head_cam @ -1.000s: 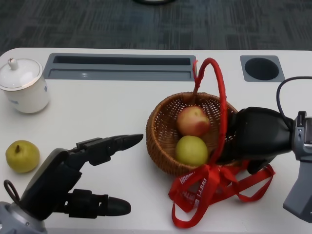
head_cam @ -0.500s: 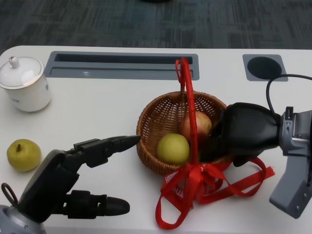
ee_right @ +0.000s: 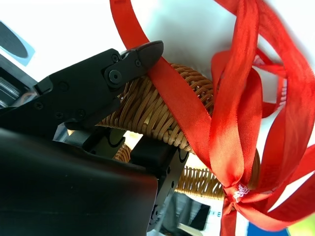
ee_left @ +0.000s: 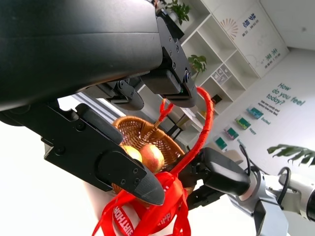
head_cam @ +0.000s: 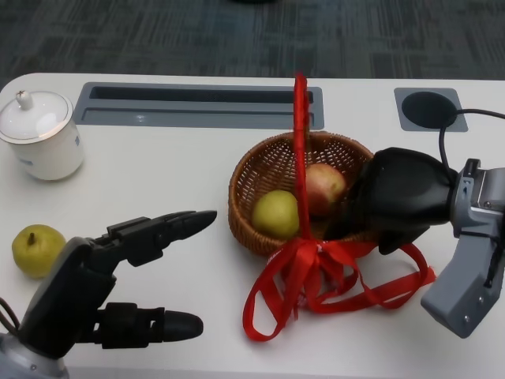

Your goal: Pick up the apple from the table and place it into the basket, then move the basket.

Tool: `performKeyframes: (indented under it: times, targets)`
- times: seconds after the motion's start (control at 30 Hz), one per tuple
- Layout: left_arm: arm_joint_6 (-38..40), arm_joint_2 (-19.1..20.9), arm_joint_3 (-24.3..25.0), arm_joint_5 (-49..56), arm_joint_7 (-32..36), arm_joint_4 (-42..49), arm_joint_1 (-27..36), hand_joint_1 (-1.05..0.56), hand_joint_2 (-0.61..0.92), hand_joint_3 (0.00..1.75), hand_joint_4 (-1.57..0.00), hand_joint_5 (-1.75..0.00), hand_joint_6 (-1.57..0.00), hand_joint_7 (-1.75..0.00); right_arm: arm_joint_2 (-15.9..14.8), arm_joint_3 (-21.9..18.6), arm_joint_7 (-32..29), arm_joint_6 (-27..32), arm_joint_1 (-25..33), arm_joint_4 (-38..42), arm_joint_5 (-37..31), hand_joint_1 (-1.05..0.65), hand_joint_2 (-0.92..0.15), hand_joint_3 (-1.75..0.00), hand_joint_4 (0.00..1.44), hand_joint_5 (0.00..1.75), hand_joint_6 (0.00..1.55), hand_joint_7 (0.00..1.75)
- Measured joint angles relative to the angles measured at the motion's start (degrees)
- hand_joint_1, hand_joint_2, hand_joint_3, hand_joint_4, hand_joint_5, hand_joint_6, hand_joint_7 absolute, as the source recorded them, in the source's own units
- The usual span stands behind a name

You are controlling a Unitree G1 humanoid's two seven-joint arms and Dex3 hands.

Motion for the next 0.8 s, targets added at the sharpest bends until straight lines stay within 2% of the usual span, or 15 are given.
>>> performKeyframes:
  times: [0.23, 0.4, 0.5, 0.7, 0.8]
  targets:
    - [-0.4, -0.4, 0.5, 0.4, 0.5, 0.0, 0.0, -0.53, 0.69, 0.00, -0.65, -0.01, -0.64, -0.01, -0.2, -2.6, 4.0, 1.1, 0.1, 1.1, 2.3, -0.28, -0.83, -0.01, 1.15, 0.04, 1.04, 0.01]
    - [-1.3, -0.4, 0.9, 0.6, 1.1, 0.1, 0.3, -0.53, 0.70, 0.00, -0.66, 0.00, -0.64, 0.00, 0.0, -5.0, 7.5, 5.0, 0.6, 2.2, 4.4, -0.28, -0.88, -0.02, 1.18, 0.05, 1.04, 0.01]
    - [-1.4, -0.4, 1.3, 0.6, 1.2, 0.0, 1.2, -0.54, 0.69, 0.00, -0.66, -0.01, -0.65, 0.00, 0.4, -6.9, 10.9, 8.4, 1.0, 3.1, 6.5, -0.31, -0.91, -0.04, 1.16, 0.03, 1.01, 0.00]
    - [-2.1, -0.4, 2.3, 0.6, 1.4, -0.7, 3.8, -0.55, 0.68, 0.00, -0.68, -0.01, -0.67, -0.01, 1.7, -11.4, 19.3, 17.0, 1.5, 4.2, 11.3, -0.23, -0.92, -0.05, 1.10, 0.01, 0.97, 0.00]
    - [-3.2, -0.4, 2.9, 0.6, 1.6, -1.0, 5.4, -0.56, 0.68, 0.00, -0.68, -0.01, -0.67, -0.01, 2.3, -13.6, 24.0, 21.9, 1.6, 4.7, 13.4, -0.19, -0.87, -0.03, 1.12, 0.02, 0.96, 0.00]
